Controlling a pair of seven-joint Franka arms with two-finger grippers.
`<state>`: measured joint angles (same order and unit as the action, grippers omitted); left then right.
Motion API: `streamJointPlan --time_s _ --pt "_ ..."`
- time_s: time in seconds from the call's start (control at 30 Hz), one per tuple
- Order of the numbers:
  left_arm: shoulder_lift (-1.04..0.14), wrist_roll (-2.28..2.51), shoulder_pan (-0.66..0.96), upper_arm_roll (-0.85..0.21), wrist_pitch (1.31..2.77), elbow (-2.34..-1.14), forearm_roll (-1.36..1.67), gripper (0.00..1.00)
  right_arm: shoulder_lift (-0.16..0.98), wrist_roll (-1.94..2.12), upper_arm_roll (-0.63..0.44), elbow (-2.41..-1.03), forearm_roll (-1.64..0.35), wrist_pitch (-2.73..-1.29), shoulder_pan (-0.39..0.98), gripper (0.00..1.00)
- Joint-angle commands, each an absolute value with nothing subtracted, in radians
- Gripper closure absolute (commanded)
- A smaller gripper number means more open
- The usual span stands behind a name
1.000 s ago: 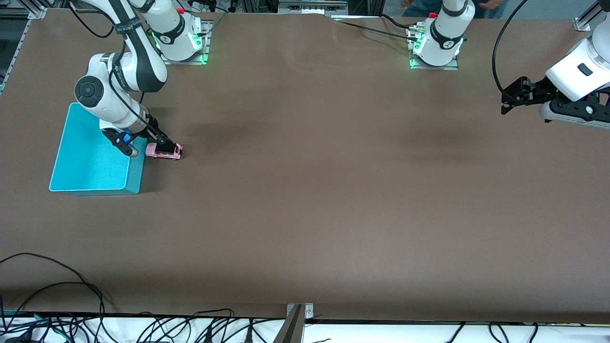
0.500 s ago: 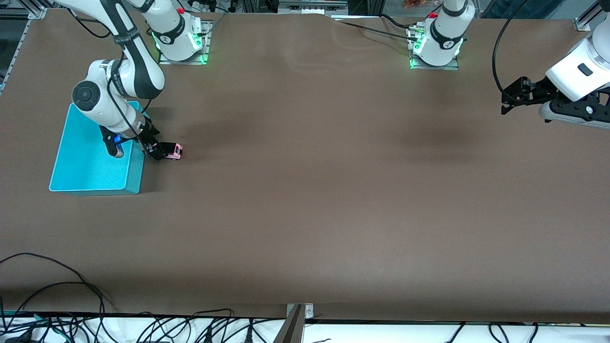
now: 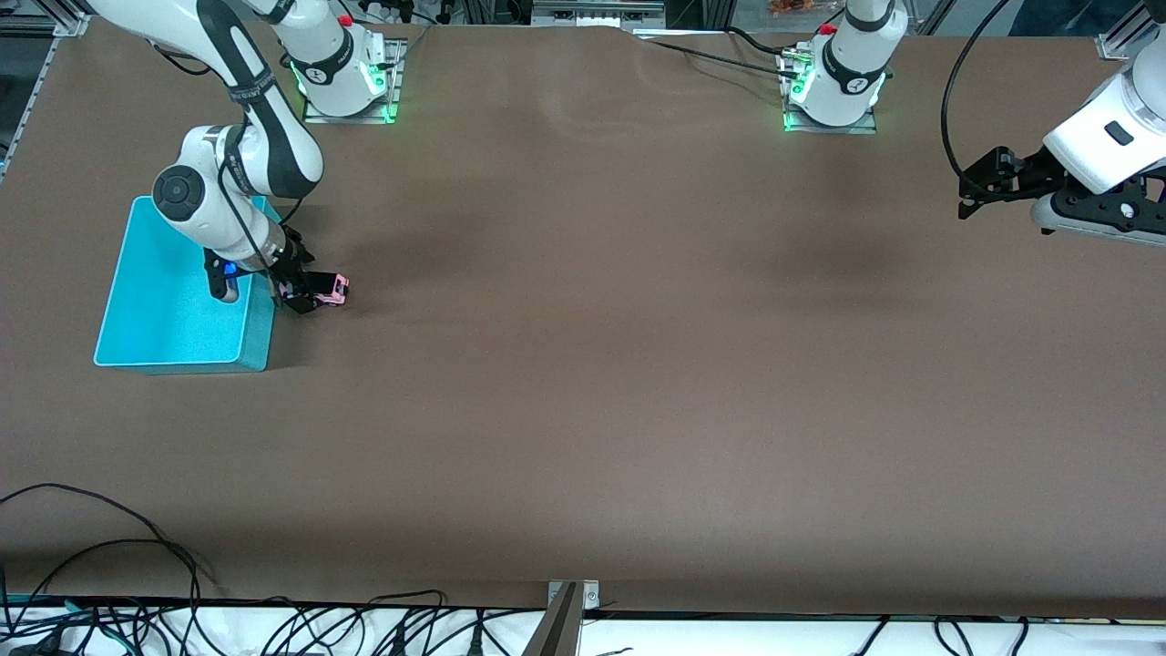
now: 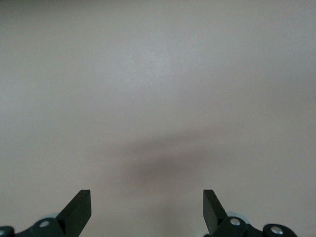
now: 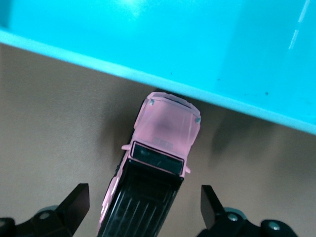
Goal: Wind and store pink jeep toy
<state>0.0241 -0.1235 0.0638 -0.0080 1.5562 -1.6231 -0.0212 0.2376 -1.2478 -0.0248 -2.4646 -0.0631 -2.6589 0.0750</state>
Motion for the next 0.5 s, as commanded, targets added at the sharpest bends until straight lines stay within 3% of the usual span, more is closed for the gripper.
streamJointPlan --time_s 0.0,0.07,0.13,0.47 --pt "0.021 -0.117 0.051 -0.012 1.554 -1.611 -0.005 0.0 0.242 -1.258 -0.017 -2.476 -0.074 -2.683 0.071 0.0" --pt "0.02 -0.117 0.048 -0.012 1.552 -1.611 -0.005 0.0 0.252 -1.258 -0.017 -2.476 -0.072 -2.683 0.071 0.0" --pt "0.02 -0.117 0.048 -0.012 1.554 -1.611 -0.005 0.0 0.253 -1.258 -0.017 -2.476 -0.072 -2.683 0.071 0.07" --pt "0.021 -0.117 0.048 -0.012 1.552 -1.611 -0.005 0.0 0.252 -1.258 -0.018 -2.471 -0.074 -2.683 0.069 0.77"
